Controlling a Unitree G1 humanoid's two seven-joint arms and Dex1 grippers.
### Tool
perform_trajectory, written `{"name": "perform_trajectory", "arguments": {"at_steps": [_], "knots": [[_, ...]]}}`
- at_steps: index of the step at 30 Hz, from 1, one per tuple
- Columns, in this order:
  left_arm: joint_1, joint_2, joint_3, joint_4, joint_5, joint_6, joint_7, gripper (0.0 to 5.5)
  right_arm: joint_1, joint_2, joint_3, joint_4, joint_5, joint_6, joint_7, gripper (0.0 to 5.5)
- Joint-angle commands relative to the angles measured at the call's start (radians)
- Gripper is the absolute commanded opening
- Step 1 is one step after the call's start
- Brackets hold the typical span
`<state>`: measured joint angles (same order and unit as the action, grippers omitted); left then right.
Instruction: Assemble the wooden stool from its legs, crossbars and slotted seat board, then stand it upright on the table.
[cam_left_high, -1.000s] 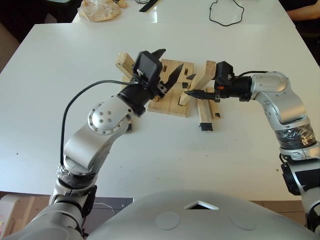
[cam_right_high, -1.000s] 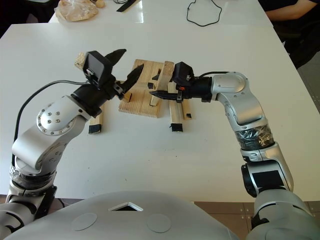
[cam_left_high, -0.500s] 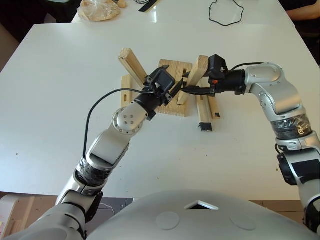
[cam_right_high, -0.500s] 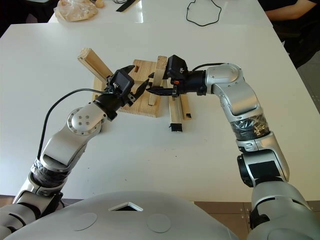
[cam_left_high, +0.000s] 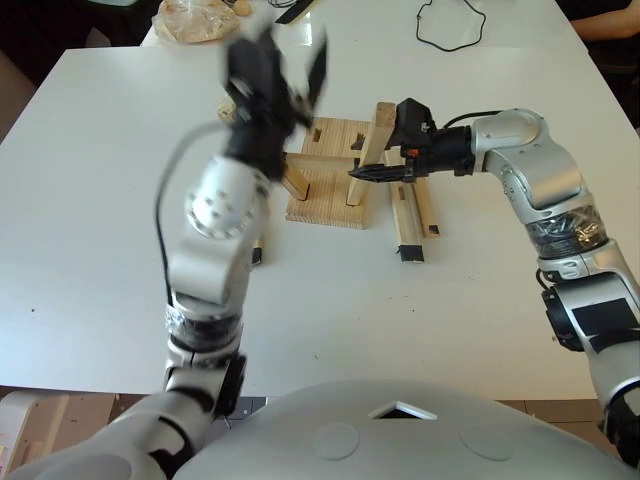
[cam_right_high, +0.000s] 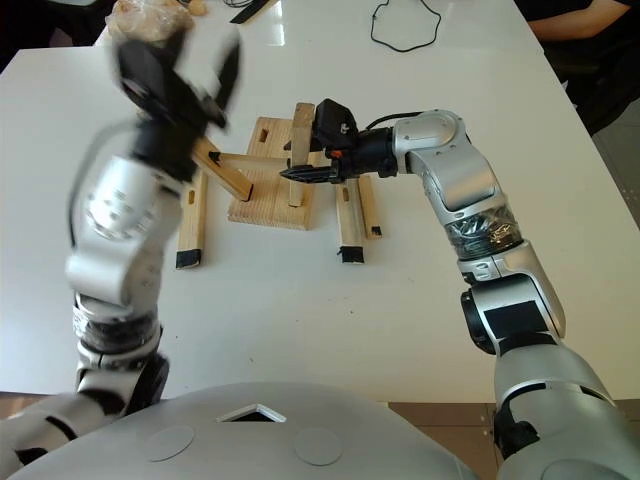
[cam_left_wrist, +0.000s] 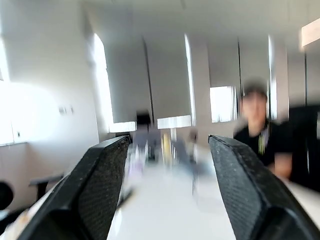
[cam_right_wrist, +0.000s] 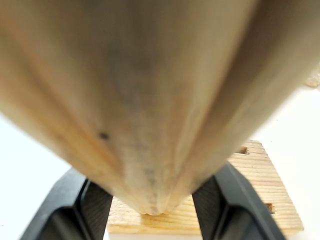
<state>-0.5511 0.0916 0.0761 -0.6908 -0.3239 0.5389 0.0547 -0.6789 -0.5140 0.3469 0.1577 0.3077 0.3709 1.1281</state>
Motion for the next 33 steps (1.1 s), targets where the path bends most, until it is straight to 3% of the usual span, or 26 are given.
{"name": "perform_trajectory", "arguments": {"at_steps": [1,4,7,11,14,16,22,29,33], "knots": [[-0.157,0.067,0.294,0.004,-0.142,0.078,0.101,2.92,0.097,-0.036,0.056,0.044,-0.065,0.054,0.022,2.00],[-0.019,0.224,0.390,0.117,-0.039,0.143,0.079,2.92,0.112,-0.041,0.047,0.020,-0.044,0.061,0.034,2.00],[0.210,0.321,0.250,0.251,0.015,0.200,-0.068,2.74,0.118,-0.046,0.050,0.017,-0.046,0.055,0.042,2.00],[0.299,0.215,0.013,0.301,-0.083,0.173,-0.274,2.18,0.100,-0.041,0.061,0.047,-0.057,0.039,0.065,2.00],[0.326,0.137,-0.167,0.134,-0.231,0.160,-0.448,1.75,0.073,-0.044,0.084,0.058,-0.053,0.041,0.127,2.00],[0.386,0.137,-0.212,0.006,-0.293,0.169,-0.483,1.40,0.045,-0.046,0.102,0.070,-0.050,0.032,0.180,2.00],[0.419,0.178,-0.130,-0.045,-0.295,0.194,-0.442,0.35,0.063,-0.050,0.113,0.074,-0.042,0.027,0.232,2.00],[0.399,0.256,0.021,0.104,-0.152,0.120,-0.359,0.32,0.103,-0.001,0.012,0.118,-0.061,-0.090,0.069,2.00],[0.462,0.257,0.048,0.085,-0.140,0.092,-0.347,0.32,0.140,-0.024,-0.073,0.094,-0.033,-0.175,0.060,2.73]]}}
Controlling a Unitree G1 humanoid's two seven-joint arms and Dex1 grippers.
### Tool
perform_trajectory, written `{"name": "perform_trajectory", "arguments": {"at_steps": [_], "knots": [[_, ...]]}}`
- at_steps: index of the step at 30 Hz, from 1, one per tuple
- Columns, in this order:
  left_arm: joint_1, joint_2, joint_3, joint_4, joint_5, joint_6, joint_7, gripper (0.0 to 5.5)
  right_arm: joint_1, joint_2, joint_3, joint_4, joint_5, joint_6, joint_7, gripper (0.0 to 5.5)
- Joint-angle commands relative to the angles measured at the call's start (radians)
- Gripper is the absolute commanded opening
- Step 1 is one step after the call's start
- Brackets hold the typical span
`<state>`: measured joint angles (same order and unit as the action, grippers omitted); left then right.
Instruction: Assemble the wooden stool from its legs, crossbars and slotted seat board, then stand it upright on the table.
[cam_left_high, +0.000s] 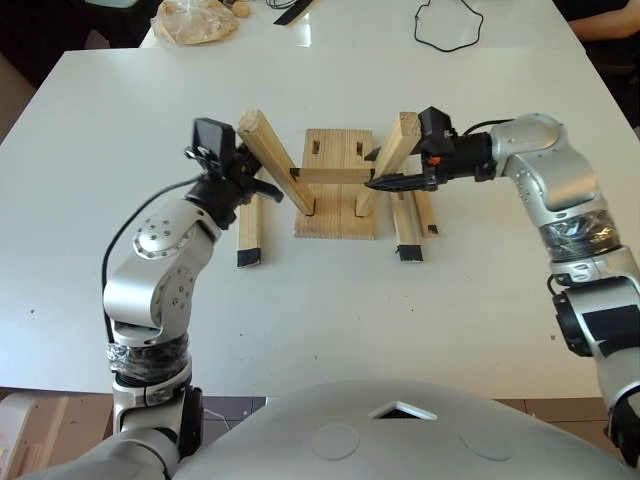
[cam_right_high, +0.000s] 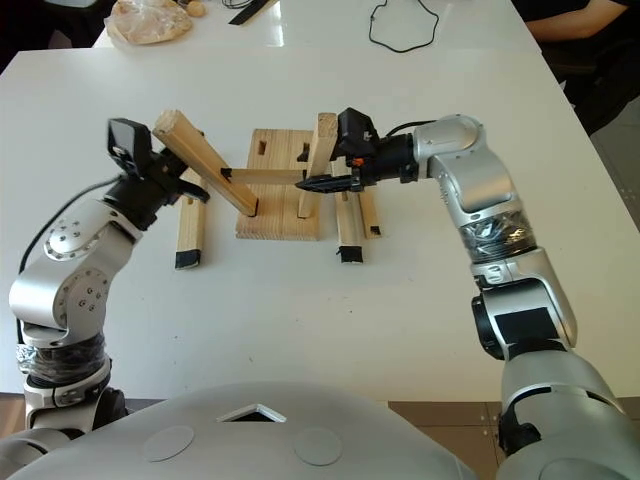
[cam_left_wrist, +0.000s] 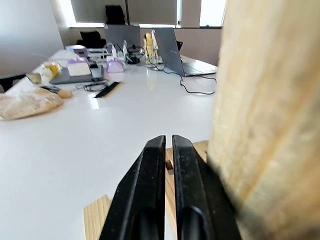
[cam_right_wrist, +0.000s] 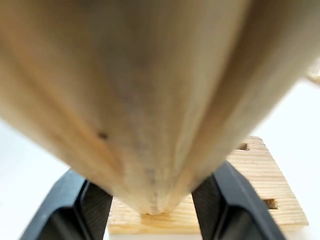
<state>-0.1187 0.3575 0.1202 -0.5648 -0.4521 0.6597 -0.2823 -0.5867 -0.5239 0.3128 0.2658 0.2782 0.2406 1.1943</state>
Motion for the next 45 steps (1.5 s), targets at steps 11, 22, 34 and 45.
{"name": "perform_trajectory", "arguments": {"at_steps": [11,22,34,45], "knots": [[0.130,-0.043,0.190,-0.017,0.085,-0.077,0.171,0.32,0.267,-0.214,-0.302,-0.424,0.115,0.121,-0.068,3.44],[0.426,-0.202,-0.163,-0.323,0.282,-0.114,0.352,0.00,0.544,0.261,-0.255,-0.830,-0.162,0.412,-1.010,2.82],[0.175,-0.252,-0.288,-0.166,0.392,-0.167,0.330,0.00,0.544,0.474,0.093,-0.804,-0.554,0.324,-1.322,0.99],[0.286,-0.208,0.042,-0.207,0.513,-0.151,0.421,0.00,0.585,0.463,-0.214,-0.966,-0.648,0.427,-1.374,0.01]]}}
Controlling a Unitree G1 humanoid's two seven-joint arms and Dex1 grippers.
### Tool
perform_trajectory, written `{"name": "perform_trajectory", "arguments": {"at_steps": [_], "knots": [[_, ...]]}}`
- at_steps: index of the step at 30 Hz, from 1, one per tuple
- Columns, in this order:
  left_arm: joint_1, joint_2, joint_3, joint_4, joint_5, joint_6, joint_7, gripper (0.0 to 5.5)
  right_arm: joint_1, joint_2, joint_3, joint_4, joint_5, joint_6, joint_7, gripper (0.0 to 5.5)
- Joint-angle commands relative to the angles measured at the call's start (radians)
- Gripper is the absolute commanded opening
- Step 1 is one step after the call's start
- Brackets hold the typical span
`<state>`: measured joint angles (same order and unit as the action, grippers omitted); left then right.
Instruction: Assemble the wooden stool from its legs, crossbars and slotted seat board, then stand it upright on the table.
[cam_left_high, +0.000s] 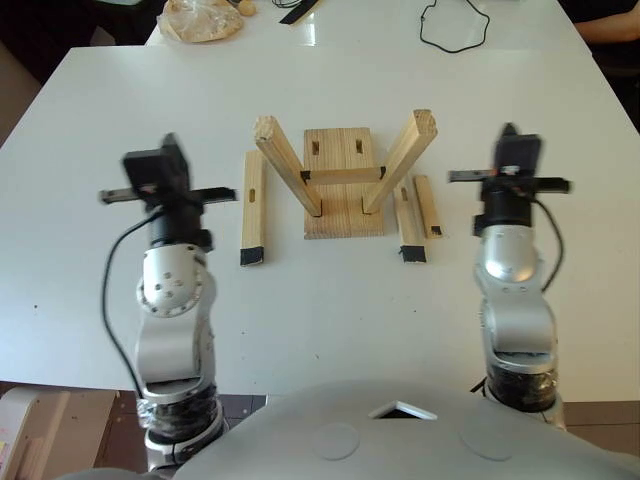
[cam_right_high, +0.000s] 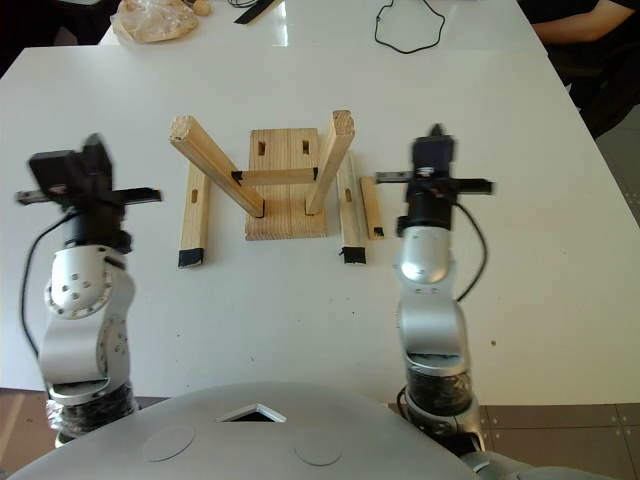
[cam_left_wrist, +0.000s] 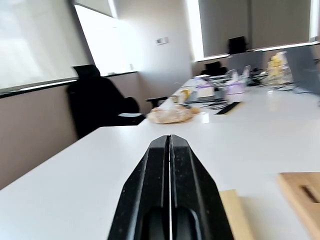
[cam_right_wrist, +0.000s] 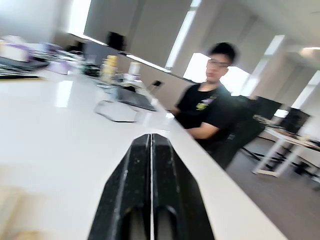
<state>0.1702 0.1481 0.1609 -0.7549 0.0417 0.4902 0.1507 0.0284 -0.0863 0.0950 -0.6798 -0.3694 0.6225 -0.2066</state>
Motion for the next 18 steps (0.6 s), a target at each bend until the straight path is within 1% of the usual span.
{"name": "perform_trajectory", "arguments": {"at_steps": [1,3,5,6,7,9,13,16,18], "knots": [[-0.014,-0.004,-0.037,-0.009,0.007,0.023,-0.035,0.00,-0.048,0.039,0.048,-0.011,0.017,0.047,0.055,0.01],[-0.061,-0.020,-0.188,0.014,-0.033,0.036,-0.114,0.00,-0.087,0.060,0.216,0.017,0.062,0.027,0.155,0.01],[-0.146,-0.024,-0.420,0.029,-0.010,0.019,-0.203,0.00,-0.114,0.053,0.426,0.013,0.084,0.034,0.270,0.01],[-0.162,-0.038,-0.512,0.012,0.008,0.032,-0.211,0.00,-0.124,0.039,0.491,0.000,0.080,0.045,0.311,0.01],[-0.162,-0.051,-0.572,-0.007,0.022,0.048,-0.207,0.00,-0.125,0.026,0.520,-0.017,0.079,0.063,0.337,0.01],[-0.135,-0.053,-0.599,-0.035,0.048,0.071,-0.192,0.00,-0.114,-0.004,0.538,-0.045,0.072,0.093,0.364,0.01],[-0.101,-0.040,-0.564,-0.051,0.072,0.082,-0.192,0.00,-0.092,-0.024,0.545,-0.049,0.055,0.124,0.363,0.01],[-0.083,-0.048,-0.508,-0.037,0.095,0.089,-0.168,0.00,-0.099,-0.022,0.532,-0.040,0.058,0.134,0.356,0.01],[-0.073,-0.044,-0.461,-0.034,0.112,0.102,-0.157,0.00,-0.097,-0.024,0.495,-0.038,0.066,0.132,0.349,0.01]]}}
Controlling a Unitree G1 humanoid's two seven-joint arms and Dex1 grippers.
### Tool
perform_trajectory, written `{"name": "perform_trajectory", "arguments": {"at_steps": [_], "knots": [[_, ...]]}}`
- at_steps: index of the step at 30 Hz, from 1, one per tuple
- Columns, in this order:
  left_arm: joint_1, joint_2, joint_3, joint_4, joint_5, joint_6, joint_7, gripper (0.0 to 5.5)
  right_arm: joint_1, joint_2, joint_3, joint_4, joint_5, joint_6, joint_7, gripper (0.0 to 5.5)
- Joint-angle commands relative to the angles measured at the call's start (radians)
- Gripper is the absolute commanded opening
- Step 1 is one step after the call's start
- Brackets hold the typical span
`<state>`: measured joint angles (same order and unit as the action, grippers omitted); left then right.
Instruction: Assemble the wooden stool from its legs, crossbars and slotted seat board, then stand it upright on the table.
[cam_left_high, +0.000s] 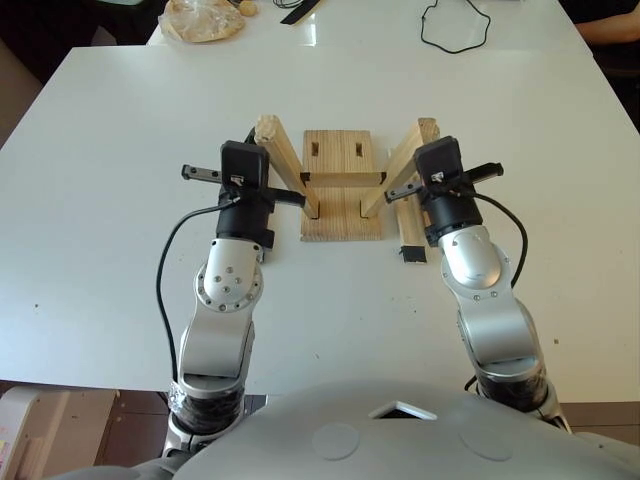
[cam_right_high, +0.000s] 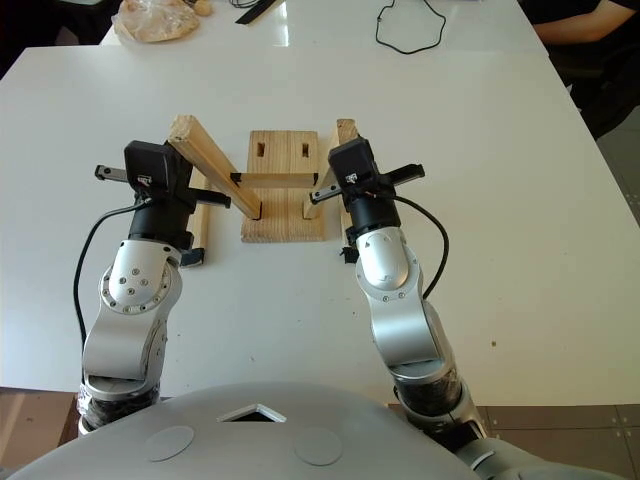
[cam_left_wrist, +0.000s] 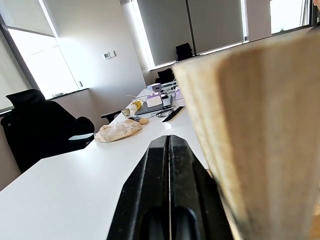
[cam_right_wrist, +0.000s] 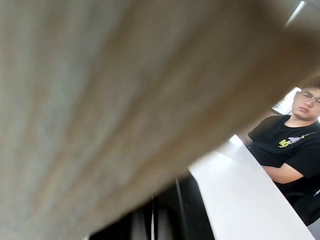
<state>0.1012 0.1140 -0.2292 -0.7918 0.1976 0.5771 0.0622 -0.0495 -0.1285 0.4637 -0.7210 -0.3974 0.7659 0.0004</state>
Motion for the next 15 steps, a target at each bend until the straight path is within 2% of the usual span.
{"name": "perform_trajectory", "arguments": {"at_steps": [1,4,8,10,12,15], "knots": [[0.007,0.003,-0.033,-0.001,-0.040,0.020,-0.070,0.00,-0.010,0.006,0.077,-0.009,0.102,-0.019,0.140,0.01],[0.051,0.025,0.110,-0.029,-0.074,0.036,-0.084,0.00,0.008,-0.016,-0.106,-0.057,0.152,-0.029,0.162,0.01],[0.046,0.046,0.357,-0.056,-0.249,0.101,-0.179,0.00,-0.031,-0.039,-0.409,-0.059,0.275,-0.043,0.205,0.01],[-0.122,0.087,0.537,-0.006,-0.374,0.181,-0.201,0.00,-0.121,-0.107,-0.487,-0.008,0.362,-0.060,0.303,0.01],[-0.365,0.089,0.689,0.049,-0.598,0.313,-0.192,0.00,-0.273,-0.102,-0.553,0.012,0.550,0.044,0.420,0.01],[-0.665,0.097,0.772,0.128,-0.946,0.477,-0.202,0.00,-0.505,-0.067,-0.638,0.055,0.851,0.184,0.537,0.01]]}}
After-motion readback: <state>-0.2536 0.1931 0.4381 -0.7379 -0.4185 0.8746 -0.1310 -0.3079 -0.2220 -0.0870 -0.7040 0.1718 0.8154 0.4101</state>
